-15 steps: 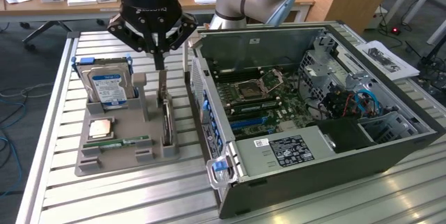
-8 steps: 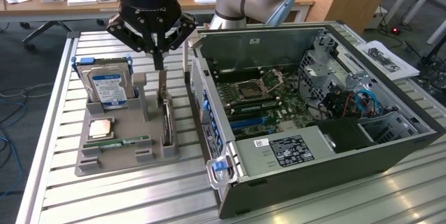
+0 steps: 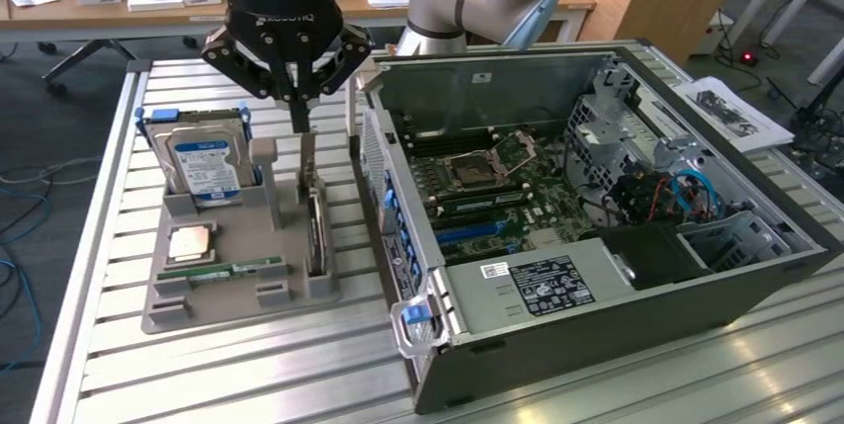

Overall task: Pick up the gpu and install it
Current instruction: 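Pick up the gpu and move the gpu toward the slot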

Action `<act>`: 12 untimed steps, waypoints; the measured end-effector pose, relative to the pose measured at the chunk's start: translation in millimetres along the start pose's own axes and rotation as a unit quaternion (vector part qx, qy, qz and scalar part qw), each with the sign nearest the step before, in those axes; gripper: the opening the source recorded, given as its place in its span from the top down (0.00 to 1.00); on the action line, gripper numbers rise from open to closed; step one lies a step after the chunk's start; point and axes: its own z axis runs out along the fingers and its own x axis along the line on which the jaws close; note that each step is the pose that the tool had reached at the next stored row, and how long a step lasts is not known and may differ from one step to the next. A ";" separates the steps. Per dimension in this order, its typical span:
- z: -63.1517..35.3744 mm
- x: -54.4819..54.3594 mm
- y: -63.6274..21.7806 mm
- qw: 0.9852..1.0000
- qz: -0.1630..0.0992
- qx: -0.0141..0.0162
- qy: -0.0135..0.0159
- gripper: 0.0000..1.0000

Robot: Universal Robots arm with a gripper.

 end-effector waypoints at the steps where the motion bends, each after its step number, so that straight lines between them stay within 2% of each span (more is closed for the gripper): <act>1: 0.0 0.0 0.0 1.000 0.000 0.000 0.000 0.89; 2: 0.0 0.0 0.0 1.000 0.000 0.000 0.000 0.89; 3: 0.0 0.0 0.0 1.000 0.000 0.000 0.000 0.83; 4: 0.0 0.0 0.0 1.000 0.000 0.000 0.000 0.83; 6: 0.0 0.0 0.0 1.000 0.000 0.000 0.000 0.71; 7: 0.0 0.0 0.0 1.000 0.000 0.000 0.000 0.71; 9: 0.0 0.0 0.0 1.000 0.000 0.000 0.000 0.59; 10: 0.0 0.0 0.0 1.000 0.000 0.000 0.000 0.59; 11: 0.0 0.0 0.0 1.000 0.000 0.000 0.000 0.53; 12: 0.0 0.0 0.0 1.000 0.000 0.000 0.000 0.53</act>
